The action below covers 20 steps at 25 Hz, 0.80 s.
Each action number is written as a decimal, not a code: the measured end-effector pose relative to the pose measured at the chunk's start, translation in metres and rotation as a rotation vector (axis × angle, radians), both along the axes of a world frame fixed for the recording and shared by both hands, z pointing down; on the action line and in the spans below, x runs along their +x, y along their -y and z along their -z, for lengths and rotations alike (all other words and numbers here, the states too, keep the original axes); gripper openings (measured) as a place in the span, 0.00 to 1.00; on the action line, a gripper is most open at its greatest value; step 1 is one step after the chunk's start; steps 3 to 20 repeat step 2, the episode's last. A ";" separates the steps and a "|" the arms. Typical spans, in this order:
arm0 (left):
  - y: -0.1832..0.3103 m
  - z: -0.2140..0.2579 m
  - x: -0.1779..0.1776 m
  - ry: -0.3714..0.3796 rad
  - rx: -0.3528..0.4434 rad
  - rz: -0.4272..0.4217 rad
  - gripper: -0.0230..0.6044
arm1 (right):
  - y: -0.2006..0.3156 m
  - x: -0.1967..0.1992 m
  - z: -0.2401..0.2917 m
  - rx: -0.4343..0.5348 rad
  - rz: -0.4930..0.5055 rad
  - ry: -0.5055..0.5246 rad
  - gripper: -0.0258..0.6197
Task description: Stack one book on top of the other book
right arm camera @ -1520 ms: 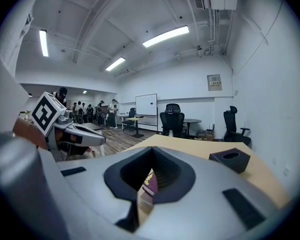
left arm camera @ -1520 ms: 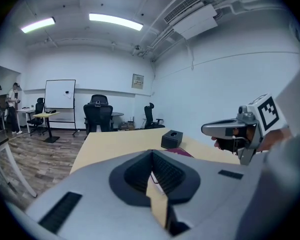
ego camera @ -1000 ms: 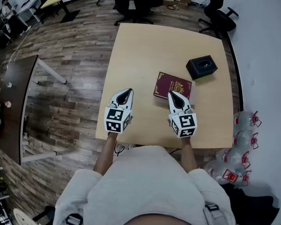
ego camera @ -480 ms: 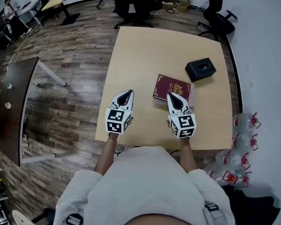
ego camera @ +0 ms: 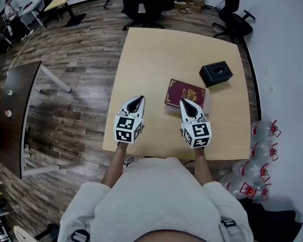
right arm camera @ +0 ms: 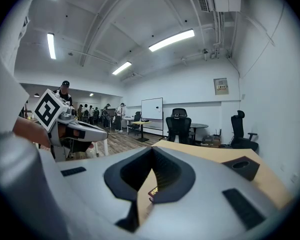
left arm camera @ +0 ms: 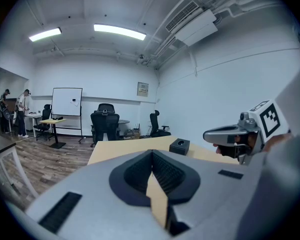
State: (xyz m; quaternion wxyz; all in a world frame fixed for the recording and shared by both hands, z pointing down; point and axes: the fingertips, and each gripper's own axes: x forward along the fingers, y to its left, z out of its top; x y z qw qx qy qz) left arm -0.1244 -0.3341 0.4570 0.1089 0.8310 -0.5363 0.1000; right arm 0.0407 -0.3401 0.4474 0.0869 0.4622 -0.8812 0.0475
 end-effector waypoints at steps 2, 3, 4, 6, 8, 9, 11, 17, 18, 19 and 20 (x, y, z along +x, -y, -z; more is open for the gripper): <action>0.000 0.000 0.000 0.000 0.000 -0.001 0.05 | 0.000 -0.001 0.000 -0.002 0.002 0.002 0.04; 0.000 0.000 0.000 0.000 0.000 -0.001 0.05 | 0.000 -0.001 0.000 -0.002 0.002 0.002 0.04; 0.000 0.000 0.000 0.000 0.000 -0.001 0.05 | 0.000 -0.001 0.000 -0.002 0.002 0.002 0.04; 0.000 0.000 0.000 0.000 0.000 -0.001 0.05 | 0.000 -0.001 0.000 -0.002 0.002 0.002 0.04; 0.000 0.000 0.000 0.000 0.000 -0.001 0.05 | 0.000 -0.001 0.000 -0.002 0.002 0.002 0.04; 0.000 0.000 0.000 0.000 0.000 -0.001 0.05 | 0.000 -0.001 0.000 -0.002 0.002 0.002 0.04; 0.000 0.000 0.000 0.000 0.000 -0.001 0.05 | 0.000 -0.001 0.000 -0.002 0.002 0.002 0.04; 0.000 0.000 0.000 0.000 0.000 -0.001 0.05 | 0.000 -0.001 0.000 -0.002 0.002 0.002 0.04; 0.000 0.000 0.000 0.000 0.000 -0.001 0.05 | 0.000 -0.001 0.000 -0.002 0.002 0.002 0.04; 0.000 0.000 0.000 0.000 0.000 -0.001 0.05 | 0.000 -0.001 0.000 -0.002 0.002 0.002 0.04; 0.000 0.000 0.000 0.000 0.000 -0.001 0.05 | 0.000 -0.001 0.000 -0.002 0.002 0.002 0.04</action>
